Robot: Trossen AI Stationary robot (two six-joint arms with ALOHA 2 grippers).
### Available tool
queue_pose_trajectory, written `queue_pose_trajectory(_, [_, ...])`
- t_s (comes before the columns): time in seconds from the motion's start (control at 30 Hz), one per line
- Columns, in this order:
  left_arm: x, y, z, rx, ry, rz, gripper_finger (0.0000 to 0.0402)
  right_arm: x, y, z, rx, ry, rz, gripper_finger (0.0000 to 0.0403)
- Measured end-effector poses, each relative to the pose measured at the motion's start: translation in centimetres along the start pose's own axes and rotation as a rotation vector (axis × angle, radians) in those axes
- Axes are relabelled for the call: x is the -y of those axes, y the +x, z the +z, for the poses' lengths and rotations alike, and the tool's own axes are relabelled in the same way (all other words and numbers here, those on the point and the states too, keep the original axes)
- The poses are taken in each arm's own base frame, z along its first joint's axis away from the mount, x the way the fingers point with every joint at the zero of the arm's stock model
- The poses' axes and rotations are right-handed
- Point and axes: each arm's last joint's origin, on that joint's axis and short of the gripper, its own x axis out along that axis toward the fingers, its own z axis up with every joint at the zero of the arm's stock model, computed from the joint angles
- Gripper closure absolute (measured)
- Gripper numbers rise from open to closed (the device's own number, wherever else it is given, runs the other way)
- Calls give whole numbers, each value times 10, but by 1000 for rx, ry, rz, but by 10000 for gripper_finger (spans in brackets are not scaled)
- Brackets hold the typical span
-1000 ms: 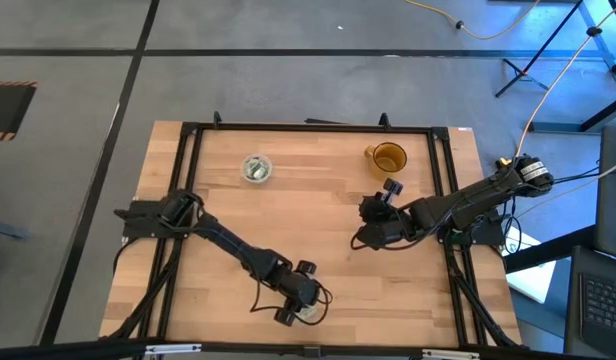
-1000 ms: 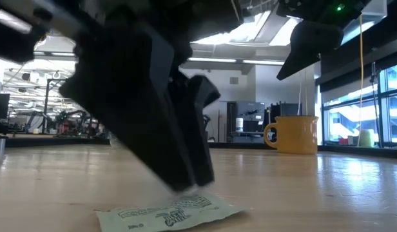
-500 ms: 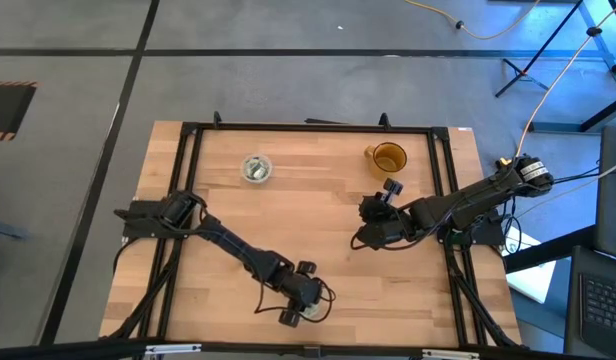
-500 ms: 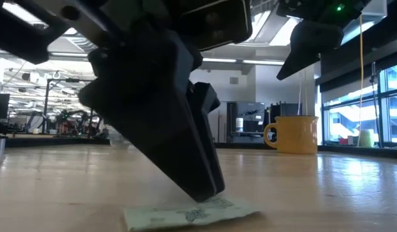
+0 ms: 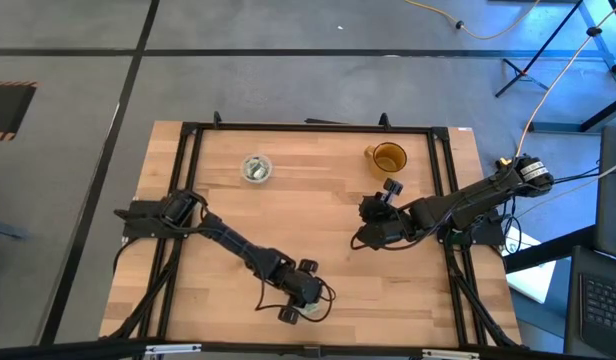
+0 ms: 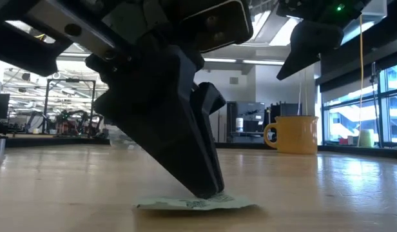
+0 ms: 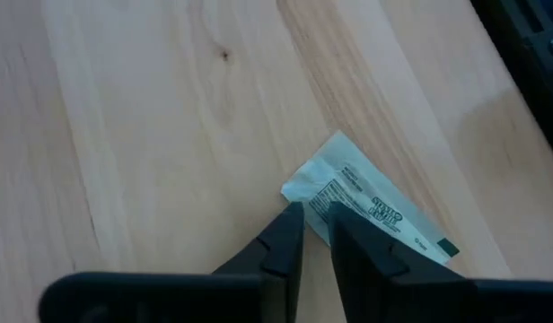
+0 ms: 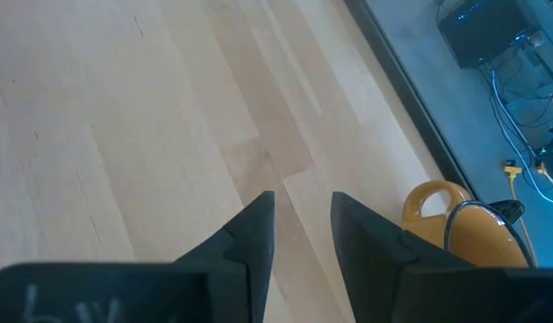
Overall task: Pick and place Stevia / Truvia into bins
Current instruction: Put the stevia packet into the transparent container
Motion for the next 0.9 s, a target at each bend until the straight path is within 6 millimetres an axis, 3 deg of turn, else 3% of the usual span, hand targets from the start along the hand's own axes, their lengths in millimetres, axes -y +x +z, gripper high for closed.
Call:
queue_pose_trajectory(0.33, [-9,-3,-2,-51,-6,39,330,0,0,0,0,-2,0,288])
queue_pose_trajectory(0.7, [-39,-34,-14,-254,-83,249,333,0,0,0,-3,-8,-2,288])
queue_pose_trajectory(0.9, [-56,-40,-21,-340,-124,298,334,0,0,-1,-5,-10,-3,288])
